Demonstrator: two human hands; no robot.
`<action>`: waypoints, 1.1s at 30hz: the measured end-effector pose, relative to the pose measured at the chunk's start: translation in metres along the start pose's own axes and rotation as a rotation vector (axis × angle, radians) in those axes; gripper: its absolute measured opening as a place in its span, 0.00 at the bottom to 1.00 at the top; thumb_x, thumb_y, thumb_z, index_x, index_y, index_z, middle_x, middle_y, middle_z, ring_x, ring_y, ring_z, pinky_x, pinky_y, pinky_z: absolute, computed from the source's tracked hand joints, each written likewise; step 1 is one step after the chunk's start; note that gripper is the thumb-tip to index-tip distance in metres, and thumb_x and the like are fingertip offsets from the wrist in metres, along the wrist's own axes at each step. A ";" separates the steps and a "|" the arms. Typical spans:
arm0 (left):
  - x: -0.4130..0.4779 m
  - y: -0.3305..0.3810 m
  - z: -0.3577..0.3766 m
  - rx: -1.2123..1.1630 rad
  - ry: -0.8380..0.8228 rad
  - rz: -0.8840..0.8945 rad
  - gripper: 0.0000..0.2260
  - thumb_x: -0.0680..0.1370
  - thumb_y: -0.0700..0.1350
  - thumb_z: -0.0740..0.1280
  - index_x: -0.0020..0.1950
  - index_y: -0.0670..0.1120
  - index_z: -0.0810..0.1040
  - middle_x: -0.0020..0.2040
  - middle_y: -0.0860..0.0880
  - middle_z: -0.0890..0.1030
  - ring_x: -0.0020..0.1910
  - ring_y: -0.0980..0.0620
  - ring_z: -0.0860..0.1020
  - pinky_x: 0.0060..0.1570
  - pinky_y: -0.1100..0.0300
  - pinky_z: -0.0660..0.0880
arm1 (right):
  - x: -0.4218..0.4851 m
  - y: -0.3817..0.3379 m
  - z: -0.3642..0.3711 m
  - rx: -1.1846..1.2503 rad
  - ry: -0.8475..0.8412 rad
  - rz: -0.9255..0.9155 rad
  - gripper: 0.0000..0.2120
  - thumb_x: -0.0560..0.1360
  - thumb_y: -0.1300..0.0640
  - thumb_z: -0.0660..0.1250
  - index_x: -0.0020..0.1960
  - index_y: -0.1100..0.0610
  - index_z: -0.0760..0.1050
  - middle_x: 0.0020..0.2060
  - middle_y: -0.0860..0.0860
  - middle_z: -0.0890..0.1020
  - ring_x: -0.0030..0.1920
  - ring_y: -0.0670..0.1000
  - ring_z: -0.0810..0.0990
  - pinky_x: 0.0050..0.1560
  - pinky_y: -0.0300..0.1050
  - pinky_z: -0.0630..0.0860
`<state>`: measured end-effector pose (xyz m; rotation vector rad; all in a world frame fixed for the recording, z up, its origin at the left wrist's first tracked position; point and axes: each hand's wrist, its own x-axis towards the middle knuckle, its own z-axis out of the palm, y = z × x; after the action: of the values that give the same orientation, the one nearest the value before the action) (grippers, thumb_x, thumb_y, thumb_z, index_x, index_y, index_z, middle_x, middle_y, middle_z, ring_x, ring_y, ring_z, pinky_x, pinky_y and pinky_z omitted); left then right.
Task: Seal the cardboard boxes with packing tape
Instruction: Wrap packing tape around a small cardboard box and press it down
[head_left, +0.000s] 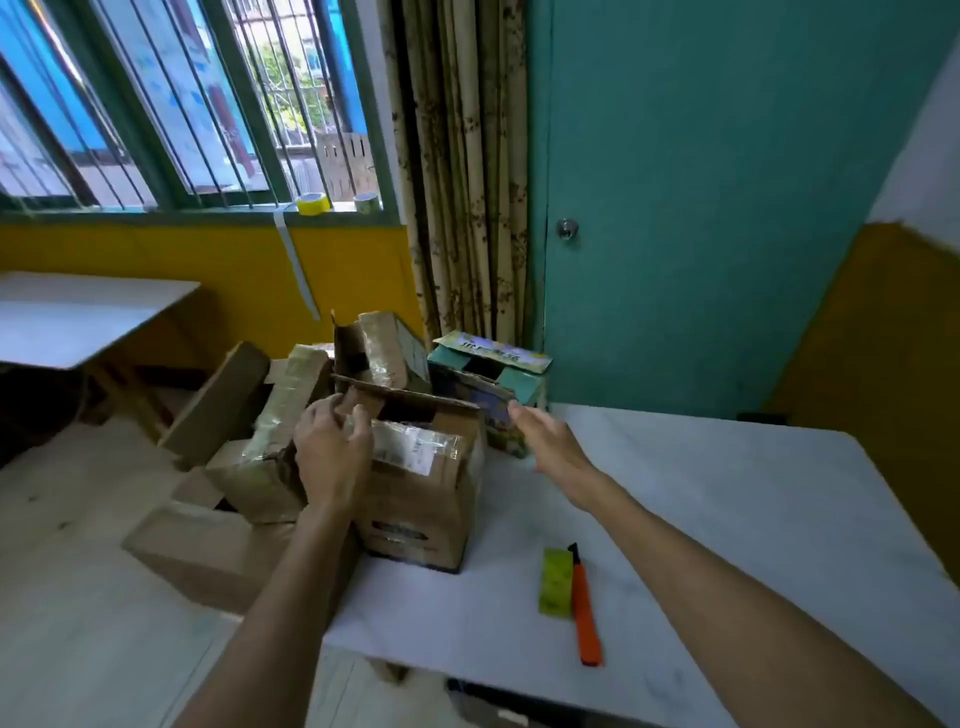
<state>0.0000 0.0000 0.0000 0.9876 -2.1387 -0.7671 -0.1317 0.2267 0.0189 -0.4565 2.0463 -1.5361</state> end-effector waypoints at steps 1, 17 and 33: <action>0.003 0.000 0.002 -0.008 0.042 -0.021 0.22 0.82 0.53 0.63 0.70 0.42 0.75 0.68 0.40 0.75 0.68 0.40 0.73 0.67 0.41 0.72 | 0.007 -0.001 0.002 0.017 -0.005 -0.004 0.25 0.81 0.38 0.57 0.71 0.52 0.71 0.61 0.47 0.75 0.65 0.50 0.72 0.67 0.54 0.71; -0.018 -0.002 0.019 -0.090 0.155 -0.288 0.23 0.81 0.51 0.67 0.74 0.43 0.71 0.70 0.40 0.74 0.68 0.42 0.73 0.68 0.48 0.71 | 0.051 0.030 0.041 0.258 -0.172 0.178 0.29 0.79 0.36 0.58 0.76 0.47 0.64 0.70 0.48 0.72 0.67 0.51 0.71 0.66 0.48 0.69; -0.031 0.007 0.049 -0.128 -0.186 -0.337 0.42 0.68 0.79 0.60 0.73 0.53 0.72 0.64 0.46 0.76 0.62 0.43 0.76 0.59 0.41 0.78 | 0.052 0.059 -0.005 0.379 0.010 0.240 0.23 0.81 0.34 0.53 0.71 0.40 0.68 0.66 0.46 0.78 0.64 0.47 0.77 0.63 0.49 0.74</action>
<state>-0.0247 0.0402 -0.0350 1.2670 -2.0689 -1.1845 -0.1739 0.2188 -0.0479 -0.0556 1.6891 -1.7208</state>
